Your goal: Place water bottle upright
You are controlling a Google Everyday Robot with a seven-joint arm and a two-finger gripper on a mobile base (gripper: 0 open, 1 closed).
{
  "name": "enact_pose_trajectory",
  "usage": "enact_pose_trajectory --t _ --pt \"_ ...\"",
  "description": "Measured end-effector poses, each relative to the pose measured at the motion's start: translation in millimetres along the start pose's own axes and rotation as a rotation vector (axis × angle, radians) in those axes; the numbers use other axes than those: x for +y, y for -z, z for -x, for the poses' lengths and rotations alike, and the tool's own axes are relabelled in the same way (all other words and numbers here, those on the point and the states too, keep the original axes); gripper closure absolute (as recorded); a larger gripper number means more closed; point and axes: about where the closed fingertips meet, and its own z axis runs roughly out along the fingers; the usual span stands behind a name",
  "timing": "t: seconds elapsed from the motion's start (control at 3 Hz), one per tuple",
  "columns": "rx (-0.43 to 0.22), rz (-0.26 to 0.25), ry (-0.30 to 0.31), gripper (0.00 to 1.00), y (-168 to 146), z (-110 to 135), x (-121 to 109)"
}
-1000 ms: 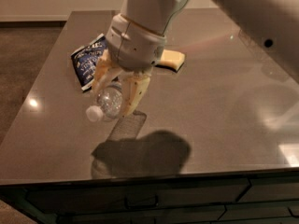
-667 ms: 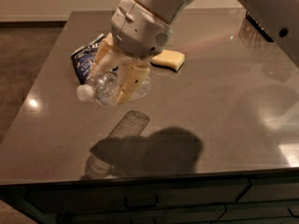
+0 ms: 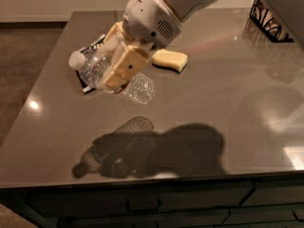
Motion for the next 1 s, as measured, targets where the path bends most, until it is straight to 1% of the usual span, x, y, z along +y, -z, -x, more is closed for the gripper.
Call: enact_pose_trajectory --t 0.33,0.67,1.0 --pt "-0.102 -0.085 -0.147 1.0 7.3 -1.6 -13.9" --pt "-0.211 -0.172 -0.249 1.0 15.5 -9.1 -25.5" --pt "-0.327 -0.243 -0.323 1.0 24.2 -24.5 -34.4"
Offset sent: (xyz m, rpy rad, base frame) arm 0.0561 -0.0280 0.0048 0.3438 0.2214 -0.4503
